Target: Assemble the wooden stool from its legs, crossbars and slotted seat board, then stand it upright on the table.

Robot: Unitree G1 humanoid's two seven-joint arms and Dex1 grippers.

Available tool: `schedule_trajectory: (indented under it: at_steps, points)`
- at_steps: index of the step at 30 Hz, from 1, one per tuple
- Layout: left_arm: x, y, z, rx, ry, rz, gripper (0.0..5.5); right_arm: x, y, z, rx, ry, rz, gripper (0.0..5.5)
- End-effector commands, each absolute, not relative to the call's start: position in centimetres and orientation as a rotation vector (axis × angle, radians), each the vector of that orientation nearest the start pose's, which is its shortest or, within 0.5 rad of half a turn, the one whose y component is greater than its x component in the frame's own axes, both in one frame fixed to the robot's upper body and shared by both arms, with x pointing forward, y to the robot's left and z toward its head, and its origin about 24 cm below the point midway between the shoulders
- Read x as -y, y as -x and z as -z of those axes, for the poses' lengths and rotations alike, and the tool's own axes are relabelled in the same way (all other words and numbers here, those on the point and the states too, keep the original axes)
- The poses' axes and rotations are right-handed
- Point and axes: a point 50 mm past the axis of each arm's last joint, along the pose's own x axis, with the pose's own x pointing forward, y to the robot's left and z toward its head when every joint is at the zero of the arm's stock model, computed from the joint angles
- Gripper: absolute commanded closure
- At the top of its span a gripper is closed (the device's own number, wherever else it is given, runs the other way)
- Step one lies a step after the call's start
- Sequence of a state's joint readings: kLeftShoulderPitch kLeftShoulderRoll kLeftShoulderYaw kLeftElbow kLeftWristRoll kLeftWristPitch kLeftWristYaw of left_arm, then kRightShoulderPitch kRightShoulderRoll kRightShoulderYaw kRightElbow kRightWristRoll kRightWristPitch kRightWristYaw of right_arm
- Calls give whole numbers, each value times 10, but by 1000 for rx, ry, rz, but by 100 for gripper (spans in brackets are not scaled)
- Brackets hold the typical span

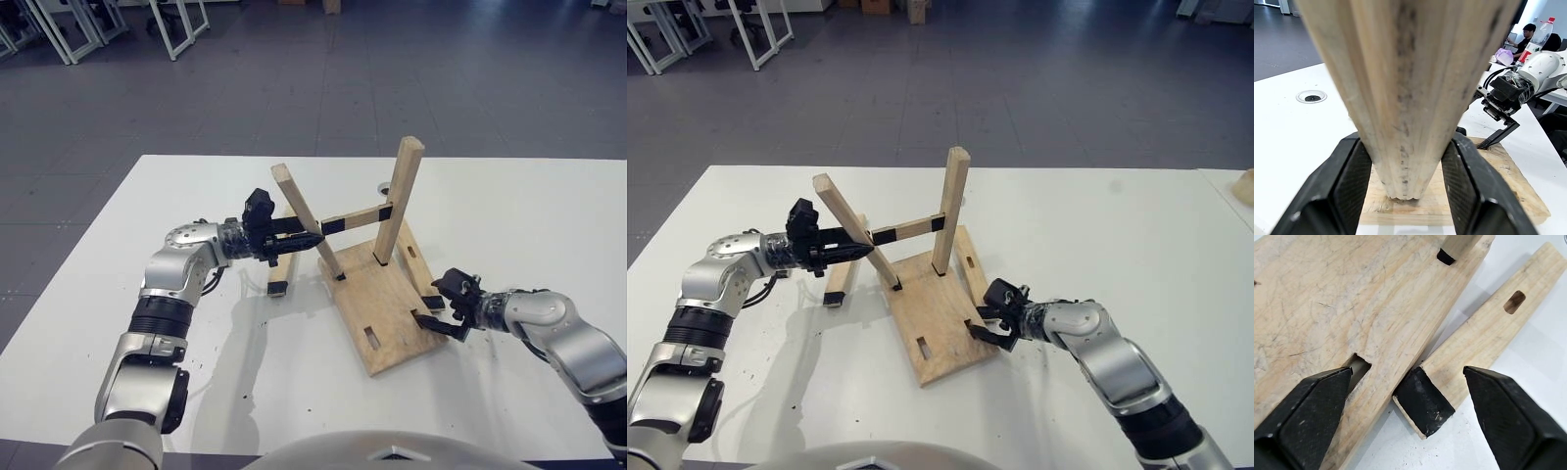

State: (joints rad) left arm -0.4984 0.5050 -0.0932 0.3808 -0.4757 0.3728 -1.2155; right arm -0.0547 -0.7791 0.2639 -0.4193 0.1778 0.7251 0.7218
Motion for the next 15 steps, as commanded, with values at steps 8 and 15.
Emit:
schedule_trajectory:
  at_steps: [8, 15]
  points:
    - [-165, -294, -48, -537, 95, 1324, 342, 175, -222, -68, -608, 490, -896, 132]
    - [-160, -297, -44, -617, 135, 1319, 342, 172, -223, -68, -596, 492, -906, 132]
